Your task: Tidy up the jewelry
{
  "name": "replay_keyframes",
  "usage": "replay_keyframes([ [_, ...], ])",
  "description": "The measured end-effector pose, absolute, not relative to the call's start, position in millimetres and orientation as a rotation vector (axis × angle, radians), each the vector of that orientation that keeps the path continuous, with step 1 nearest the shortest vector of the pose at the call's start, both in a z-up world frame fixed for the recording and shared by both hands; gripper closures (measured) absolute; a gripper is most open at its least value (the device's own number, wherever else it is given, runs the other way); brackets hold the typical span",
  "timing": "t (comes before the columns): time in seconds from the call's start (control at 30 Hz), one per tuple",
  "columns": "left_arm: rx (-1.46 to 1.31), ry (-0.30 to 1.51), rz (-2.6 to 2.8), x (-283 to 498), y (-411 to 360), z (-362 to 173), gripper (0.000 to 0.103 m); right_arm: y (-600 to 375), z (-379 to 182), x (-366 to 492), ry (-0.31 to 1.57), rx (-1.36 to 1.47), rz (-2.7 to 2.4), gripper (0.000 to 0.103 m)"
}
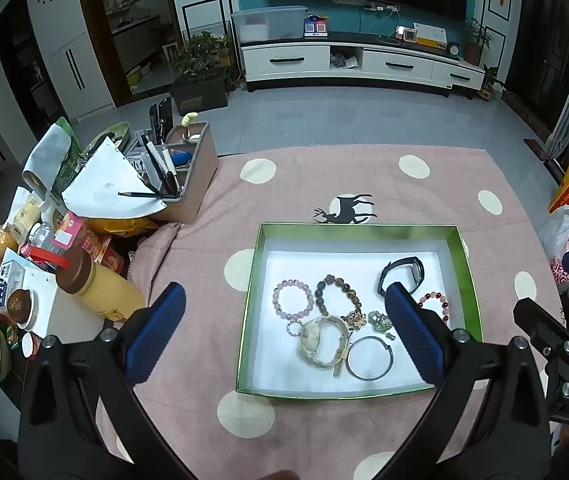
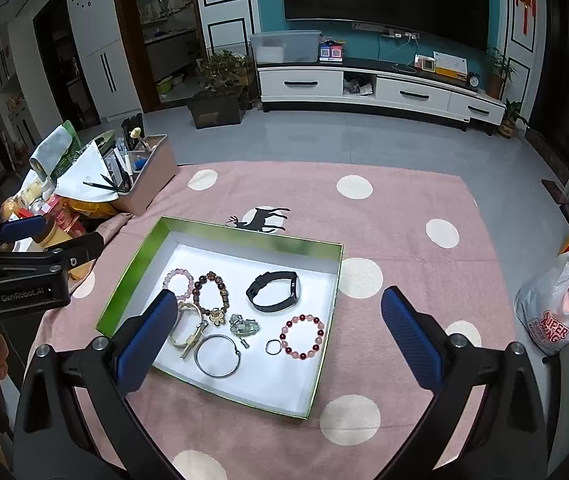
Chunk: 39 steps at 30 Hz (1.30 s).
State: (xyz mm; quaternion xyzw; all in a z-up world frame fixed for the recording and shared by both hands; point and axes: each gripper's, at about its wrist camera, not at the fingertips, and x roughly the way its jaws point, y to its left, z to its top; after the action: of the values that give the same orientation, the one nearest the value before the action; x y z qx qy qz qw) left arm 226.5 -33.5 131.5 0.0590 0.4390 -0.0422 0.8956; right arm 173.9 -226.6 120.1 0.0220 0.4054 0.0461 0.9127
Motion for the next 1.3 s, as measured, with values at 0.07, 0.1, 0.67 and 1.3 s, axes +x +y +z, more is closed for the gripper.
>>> replay_keyframes([
  [0.07, 0.123, 0.912, -0.086, 227.9, -33.9, 129.8, 0.002, -226.5, 118.7, 174.9, 0.836, 0.042, 0.092, 0.001],
  [0.1, 0.124, 0.913, -0.085, 228.1, -34.1, 129.3, 0.002, -226.5, 118.0, 175.0, 0.837, 0.042, 0.092, 0.001],
  [0.67, 0.124, 0.920, -0.084, 229.5, -34.1, 123.9, 0.002, -227.3, 115.1, 176.6, 0.840, 0.044, 0.093, 0.001],
  [1.3, 0.133, 0.917, -0.073, 230.5, -34.9, 123.8, 0.002, -229.4, 110.8, 176.8, 0.839, 0.047, 0.092, 0.001],
])
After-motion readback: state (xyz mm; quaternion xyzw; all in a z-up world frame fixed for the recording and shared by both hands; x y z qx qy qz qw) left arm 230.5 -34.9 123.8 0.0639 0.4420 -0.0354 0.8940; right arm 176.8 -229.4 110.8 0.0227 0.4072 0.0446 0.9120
